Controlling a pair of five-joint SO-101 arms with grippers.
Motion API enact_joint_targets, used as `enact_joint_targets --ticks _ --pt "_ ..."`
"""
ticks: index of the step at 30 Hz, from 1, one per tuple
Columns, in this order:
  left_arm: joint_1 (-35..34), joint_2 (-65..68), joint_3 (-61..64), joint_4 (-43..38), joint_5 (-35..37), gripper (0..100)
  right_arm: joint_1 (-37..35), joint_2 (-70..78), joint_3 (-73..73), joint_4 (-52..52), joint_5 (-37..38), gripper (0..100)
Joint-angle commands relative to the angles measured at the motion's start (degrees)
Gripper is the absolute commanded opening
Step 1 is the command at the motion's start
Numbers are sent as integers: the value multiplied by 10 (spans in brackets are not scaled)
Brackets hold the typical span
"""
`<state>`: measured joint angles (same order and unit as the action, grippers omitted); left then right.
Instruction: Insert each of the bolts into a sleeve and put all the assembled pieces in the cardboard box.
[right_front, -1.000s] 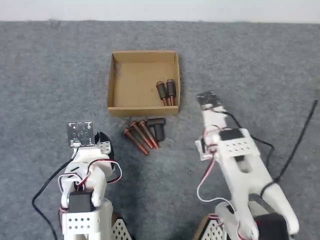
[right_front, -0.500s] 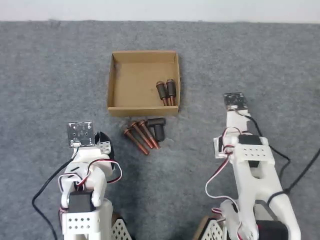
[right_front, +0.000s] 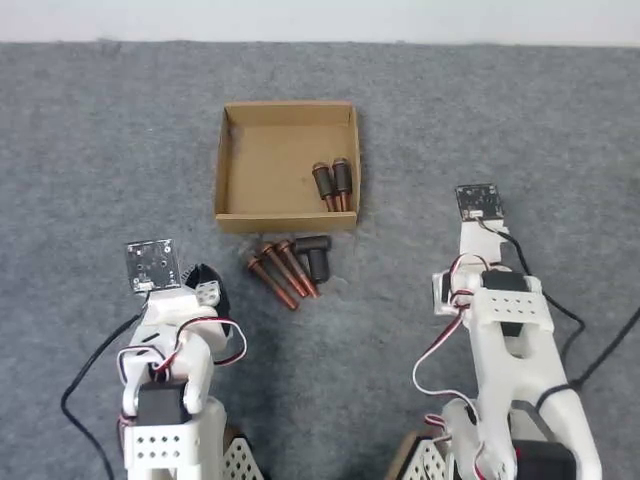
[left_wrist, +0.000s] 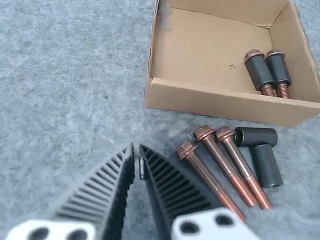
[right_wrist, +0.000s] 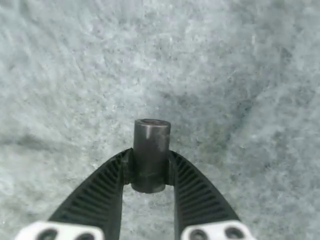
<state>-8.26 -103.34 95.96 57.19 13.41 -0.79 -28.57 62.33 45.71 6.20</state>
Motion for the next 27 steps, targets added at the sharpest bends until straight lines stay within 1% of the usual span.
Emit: enact_joint_targets --ticks 1,11,14,18,27 --pt "-3 -4 -67 26 8 18 10 -29 -5 -15 -4 6" --pt "-3 -4 -182 111 6 19 10 -29 -2 -17 -4 6" --pt "-3 -4 -207 125 -3 19 9 -29 -1 -17 -4 6" --pt "-4 -4 -213 123 -27 18 9 -29 -1 -17 -4 6" --pt "-3 -4 -231 101 -30 18 9 -29 -1 -18 -4 6"
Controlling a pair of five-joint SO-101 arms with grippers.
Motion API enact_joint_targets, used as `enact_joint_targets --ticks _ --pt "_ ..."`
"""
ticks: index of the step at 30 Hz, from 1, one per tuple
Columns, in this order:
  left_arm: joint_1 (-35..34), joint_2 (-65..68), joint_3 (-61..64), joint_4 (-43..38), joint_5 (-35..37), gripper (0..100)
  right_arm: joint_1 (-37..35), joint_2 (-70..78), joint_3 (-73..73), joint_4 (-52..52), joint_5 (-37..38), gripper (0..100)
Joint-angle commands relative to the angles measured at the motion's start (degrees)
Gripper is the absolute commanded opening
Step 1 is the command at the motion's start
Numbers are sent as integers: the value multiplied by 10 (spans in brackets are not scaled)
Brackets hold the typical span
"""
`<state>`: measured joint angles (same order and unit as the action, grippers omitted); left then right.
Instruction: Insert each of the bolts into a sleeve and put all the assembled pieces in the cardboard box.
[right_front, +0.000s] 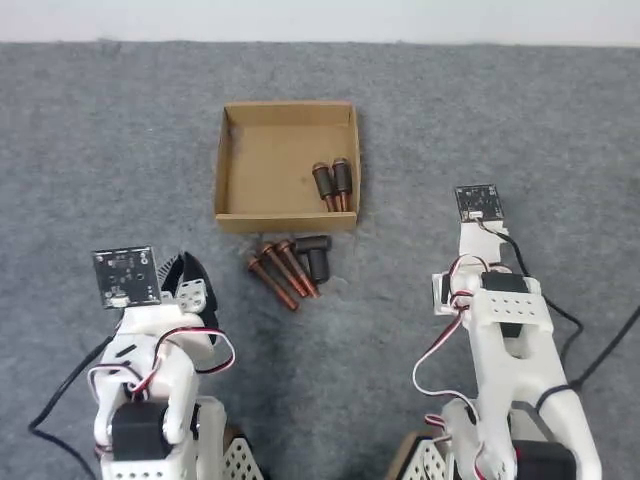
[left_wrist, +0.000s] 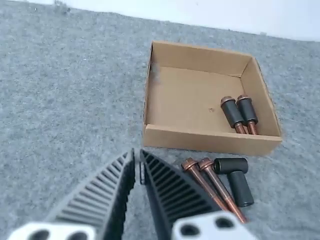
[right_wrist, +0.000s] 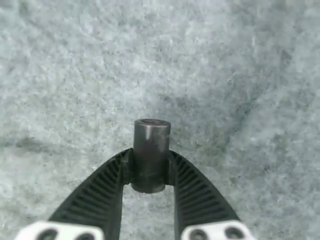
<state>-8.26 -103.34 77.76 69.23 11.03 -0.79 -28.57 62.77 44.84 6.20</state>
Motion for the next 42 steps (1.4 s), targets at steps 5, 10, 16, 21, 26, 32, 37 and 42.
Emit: enact_joint_targets --ticks 5,10,16,21,26,32,37,42 --pt "-3 25 -75 -21 -6 18 9 -29 -5 -9 -4 6" --pt "2 186 -160 -21 2 18 9 -29 -5 -9 -4 6" --pt "3 412 -264 -21 61 19 9 -29 -5 -10 -4 6" --pt "13 565 -318 -21 117 19 9 -29 -4 -18 -4 6" --pt "83 686 -327 -21 161 19 9 -29 -4 -19 -4 6" --pt "155 793 -337 -87 239 19 9 -29 -4 -20 -4 6" --pt "157 857 -348 -127 263 20 9 -29 -3 -19 -4 6" --pt "157 904 -353 -127 263 20 9 -28 -3 -20 15 6"
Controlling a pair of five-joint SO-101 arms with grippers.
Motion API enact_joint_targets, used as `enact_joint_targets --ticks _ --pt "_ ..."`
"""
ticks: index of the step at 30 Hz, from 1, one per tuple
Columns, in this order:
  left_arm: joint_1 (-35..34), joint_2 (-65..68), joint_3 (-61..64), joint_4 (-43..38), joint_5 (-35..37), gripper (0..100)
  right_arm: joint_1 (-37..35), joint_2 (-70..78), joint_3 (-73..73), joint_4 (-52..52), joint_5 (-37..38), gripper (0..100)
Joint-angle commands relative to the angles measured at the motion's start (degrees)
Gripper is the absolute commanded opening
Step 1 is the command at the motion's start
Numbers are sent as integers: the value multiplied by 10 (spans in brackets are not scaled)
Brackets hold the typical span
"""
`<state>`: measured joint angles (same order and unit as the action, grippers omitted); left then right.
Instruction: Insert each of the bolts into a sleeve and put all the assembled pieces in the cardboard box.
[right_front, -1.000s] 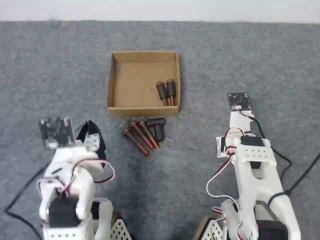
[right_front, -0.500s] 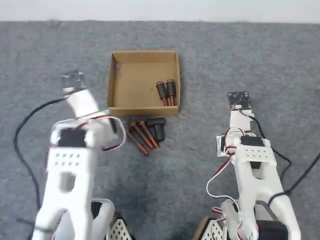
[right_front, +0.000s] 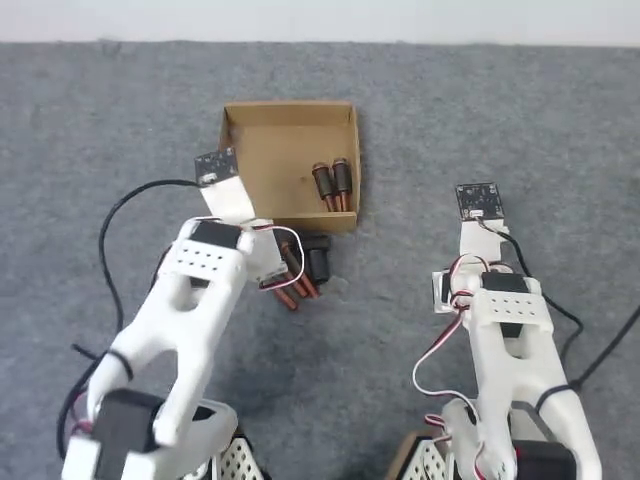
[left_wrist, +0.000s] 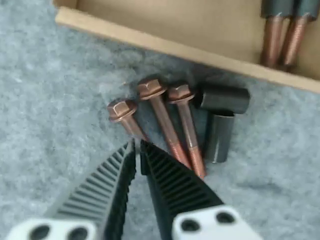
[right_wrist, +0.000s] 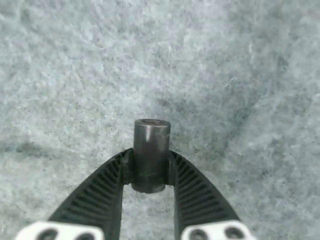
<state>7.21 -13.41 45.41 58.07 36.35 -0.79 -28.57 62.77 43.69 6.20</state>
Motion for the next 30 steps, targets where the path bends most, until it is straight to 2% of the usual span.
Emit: enact_joint_targets --ticks 1,5,12,18,23,30 --pt "3 11 -29 -16 10 20 9 -28 -3 -8 16 6" --pt "2 30 -28 -32 10 44 9 -28 -3 -8 18 6" --pt "-11 50 -23 -40 49 227 7 -4 -7 -9 20 6" --pt "-16 77 -15 -44 50 209 0 46 -36 -6 20 6" --pt "-48 95 -20 -44 50 190 2 51 -39 -6 20 6" --pt "-45 94 -20 -44 49 181 2 52 -39 -7 20 6"
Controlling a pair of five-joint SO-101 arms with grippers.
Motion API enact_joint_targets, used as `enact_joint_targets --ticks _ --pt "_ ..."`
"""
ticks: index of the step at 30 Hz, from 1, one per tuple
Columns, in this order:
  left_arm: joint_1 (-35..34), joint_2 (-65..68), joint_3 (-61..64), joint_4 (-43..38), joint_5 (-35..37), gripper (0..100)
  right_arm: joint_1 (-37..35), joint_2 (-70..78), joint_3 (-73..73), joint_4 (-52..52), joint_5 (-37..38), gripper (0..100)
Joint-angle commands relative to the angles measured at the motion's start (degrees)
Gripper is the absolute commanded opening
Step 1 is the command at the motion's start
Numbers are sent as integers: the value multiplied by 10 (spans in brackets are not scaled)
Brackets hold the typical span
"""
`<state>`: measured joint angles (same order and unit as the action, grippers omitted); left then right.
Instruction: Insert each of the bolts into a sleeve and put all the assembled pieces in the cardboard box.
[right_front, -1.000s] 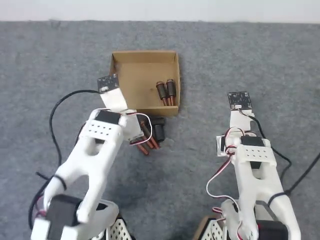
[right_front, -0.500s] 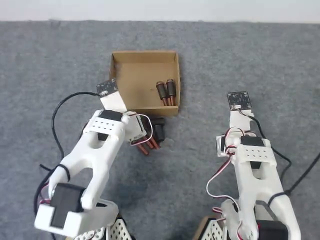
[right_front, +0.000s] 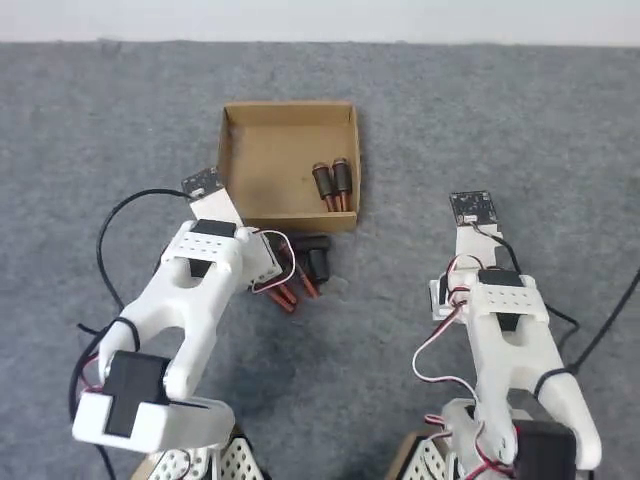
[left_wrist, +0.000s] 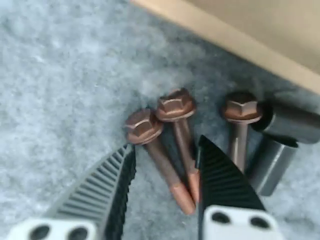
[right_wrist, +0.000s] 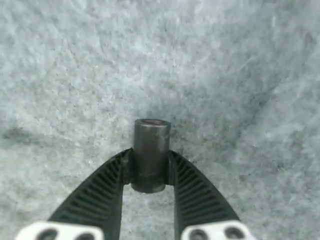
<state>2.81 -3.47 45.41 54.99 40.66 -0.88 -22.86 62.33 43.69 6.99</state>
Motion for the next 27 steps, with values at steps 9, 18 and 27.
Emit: enact_joint_targets --ticks 9,18,27 --pt "-1 -127 16 -12 5 184 2 -4 -34 -7 12 6" --pt "-14 -166 77 -19 6 182 2 -3 -34 -8 12 6" --pt "-11 -51 51 -56 6 181 3 -5 -34 -7 12 6"
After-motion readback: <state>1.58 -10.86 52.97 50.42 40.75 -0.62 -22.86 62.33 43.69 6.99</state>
